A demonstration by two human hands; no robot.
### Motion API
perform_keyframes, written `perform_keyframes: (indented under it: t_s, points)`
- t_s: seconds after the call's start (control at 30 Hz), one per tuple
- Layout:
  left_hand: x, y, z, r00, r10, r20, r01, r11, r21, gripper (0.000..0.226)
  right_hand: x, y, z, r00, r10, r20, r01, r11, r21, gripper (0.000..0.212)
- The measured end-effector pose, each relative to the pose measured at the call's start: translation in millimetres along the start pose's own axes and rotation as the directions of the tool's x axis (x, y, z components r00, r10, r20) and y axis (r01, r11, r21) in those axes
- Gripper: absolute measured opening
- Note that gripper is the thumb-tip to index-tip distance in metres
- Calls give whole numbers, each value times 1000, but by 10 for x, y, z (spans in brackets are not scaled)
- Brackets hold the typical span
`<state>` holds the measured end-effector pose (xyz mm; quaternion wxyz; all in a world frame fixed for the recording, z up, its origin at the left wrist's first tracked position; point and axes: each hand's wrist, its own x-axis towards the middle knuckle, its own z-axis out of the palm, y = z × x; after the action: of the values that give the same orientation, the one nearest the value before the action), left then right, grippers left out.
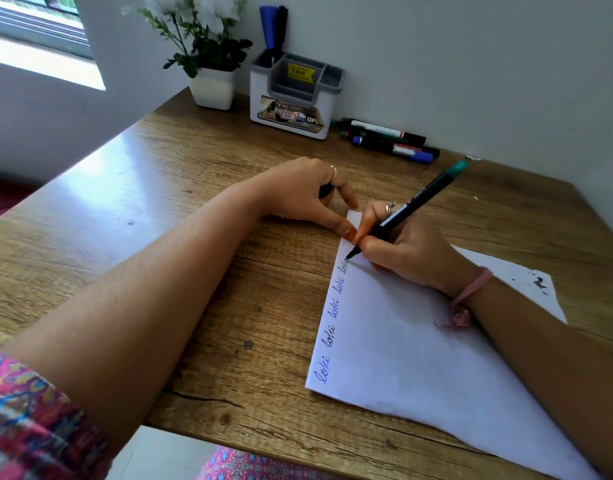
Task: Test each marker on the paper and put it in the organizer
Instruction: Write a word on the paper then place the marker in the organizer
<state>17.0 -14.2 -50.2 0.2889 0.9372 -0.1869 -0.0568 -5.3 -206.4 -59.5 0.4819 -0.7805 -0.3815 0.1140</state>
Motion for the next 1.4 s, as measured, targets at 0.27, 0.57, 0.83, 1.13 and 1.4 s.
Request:
perform_keyframes:
  t_s: [0.27,0.57,0.83,1.13,1.4]
  points:
    - [-18,-18,27,998,3,-65,-8,998,-68,84,20,44,-33,983,44,-177,-16,988,157,7]
    - [-3,-38,49,996,9,-91,-23,988,-150,97,73,115,-70,974,156,-162,-74,903,424,31]
    - [1,0,58,995,57,-79,-66,990,-125,93,105,142,-42,965,189,-180,-96,900,426,38]
    - [8,227,164,960,226,-162,-207,970,126,89,158,152,79,949,28,-314,55,966,252,27]
    - [-3,284,181,965,188,-183,-155,971,183,93,90,146,86,978,45,-204,-21,993,115,34]
